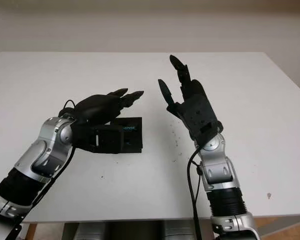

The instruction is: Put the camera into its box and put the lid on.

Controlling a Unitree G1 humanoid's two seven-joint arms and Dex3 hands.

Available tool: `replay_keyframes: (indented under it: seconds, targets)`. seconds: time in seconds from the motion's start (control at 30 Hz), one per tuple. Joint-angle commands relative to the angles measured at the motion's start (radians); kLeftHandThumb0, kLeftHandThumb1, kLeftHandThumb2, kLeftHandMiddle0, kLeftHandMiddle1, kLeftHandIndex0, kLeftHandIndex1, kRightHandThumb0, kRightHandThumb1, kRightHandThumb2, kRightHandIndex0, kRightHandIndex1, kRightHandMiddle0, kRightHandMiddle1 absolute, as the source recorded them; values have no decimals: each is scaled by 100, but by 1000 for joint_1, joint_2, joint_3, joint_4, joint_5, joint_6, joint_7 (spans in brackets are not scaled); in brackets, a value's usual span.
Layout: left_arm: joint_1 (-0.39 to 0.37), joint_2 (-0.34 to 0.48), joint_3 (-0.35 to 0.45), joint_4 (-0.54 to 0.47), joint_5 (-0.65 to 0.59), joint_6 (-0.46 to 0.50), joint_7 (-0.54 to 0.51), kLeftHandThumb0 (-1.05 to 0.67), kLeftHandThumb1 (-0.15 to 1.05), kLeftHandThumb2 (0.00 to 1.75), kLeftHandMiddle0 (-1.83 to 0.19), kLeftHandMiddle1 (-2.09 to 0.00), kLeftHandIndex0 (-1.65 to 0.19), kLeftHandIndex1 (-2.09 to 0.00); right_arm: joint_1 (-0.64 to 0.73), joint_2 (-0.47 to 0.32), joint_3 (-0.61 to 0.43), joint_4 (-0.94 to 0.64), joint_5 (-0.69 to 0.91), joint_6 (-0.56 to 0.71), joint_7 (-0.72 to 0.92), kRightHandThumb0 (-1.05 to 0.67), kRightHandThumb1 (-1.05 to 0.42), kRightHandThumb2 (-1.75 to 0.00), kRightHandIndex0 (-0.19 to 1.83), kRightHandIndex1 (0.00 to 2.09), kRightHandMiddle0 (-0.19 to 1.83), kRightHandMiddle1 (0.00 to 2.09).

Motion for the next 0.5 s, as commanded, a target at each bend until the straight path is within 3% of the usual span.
replay_keyframes:
  seconds: [0.0, 0.2, 0.47]
  targets:
    - [11, -3, 26, -56, -23, 6, -8, -58, 105, 40, 17, -3, 12, -2, 0, 5, -5, -25, 5, -2, -4, -74, -105, -58, -1, 5, -15, 41]
    - [87, -20, 104, -207, -158, 75, -46, -59, 105, 46, 19, 0, 19, -1, 1, 5, -8, -24, 10, 0, -2, -76, -105, -58, 0, 5, -15, 41]
    - [140, -33, 254, -343, -421, 271, -114, -56, 105, 41, 19, 0, 19, 0, -3, -3, -9, -26, 10, -3, 8, -75, -105, -58, -1, 5, -15, 39]
